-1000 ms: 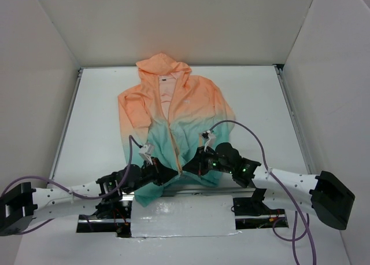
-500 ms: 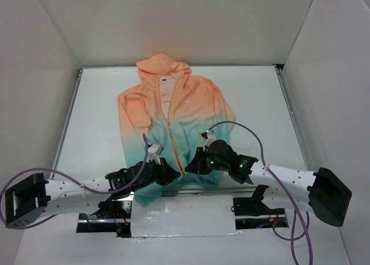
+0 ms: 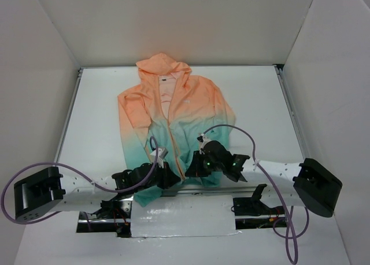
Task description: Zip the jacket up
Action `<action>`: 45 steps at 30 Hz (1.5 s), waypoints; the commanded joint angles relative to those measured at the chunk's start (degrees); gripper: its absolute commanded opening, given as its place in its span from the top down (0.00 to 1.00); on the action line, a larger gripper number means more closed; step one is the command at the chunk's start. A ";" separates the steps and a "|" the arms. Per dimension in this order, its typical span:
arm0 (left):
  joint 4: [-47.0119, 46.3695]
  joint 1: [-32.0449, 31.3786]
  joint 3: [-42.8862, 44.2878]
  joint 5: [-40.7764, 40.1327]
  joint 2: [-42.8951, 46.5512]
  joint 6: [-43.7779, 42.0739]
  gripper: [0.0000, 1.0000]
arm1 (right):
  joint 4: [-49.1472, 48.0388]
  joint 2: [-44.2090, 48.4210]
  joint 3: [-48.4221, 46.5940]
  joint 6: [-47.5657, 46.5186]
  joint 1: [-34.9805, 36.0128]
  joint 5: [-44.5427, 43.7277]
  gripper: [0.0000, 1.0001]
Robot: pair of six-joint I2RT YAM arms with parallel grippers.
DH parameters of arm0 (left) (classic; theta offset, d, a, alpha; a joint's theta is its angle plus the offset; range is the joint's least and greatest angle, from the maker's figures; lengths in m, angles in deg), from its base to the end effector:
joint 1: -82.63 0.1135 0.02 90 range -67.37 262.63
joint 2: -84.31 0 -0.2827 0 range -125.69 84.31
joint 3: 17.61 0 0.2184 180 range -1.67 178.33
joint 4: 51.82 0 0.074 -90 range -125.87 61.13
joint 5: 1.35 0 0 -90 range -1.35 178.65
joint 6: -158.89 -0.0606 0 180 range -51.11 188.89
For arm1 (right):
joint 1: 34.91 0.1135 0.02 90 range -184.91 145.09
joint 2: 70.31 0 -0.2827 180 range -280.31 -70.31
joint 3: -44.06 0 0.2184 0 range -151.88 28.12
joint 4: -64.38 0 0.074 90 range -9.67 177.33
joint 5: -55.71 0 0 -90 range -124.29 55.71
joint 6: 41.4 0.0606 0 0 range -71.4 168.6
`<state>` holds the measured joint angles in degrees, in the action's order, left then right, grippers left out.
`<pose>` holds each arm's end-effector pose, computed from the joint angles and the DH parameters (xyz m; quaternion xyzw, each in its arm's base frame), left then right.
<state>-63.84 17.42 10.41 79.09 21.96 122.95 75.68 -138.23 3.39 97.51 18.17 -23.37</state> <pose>0.0900 -0.1709 0.1900 0.0342 0.8283 -0.4439 0.3403 0.1184 0.1766 0.1923 -0.0739 0.8947 0.3897 0.2053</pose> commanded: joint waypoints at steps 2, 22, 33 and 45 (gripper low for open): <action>-2.52 -0.53 -2.23 6.57 -3.04 -2.73 1.00 | -5.38 -0.55 0.21 -1.88 -1.49 -0.90 0.81; -3.50 -0.18 -1.44 5.78 -6.21 -1.50 1.00 | 3.25 11.58 3.70 -7.16 3.34 6.22 0.57; -5.17 0.08 -1.79 6.75 -6.03 -1.77 1.00 | -16.69 4.65 12.34 1.01 10.11 3.85 0.53; -8.33 0.17 -2.93 7.98 -6.03 -1.42 1.00 | -25.67 -4.86 11.90 5.15 10.20 0.86 0.56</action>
<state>-68.60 17.38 8.29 85.61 15.93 121.68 55.97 -143.19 15.34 101.11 27.96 -20.14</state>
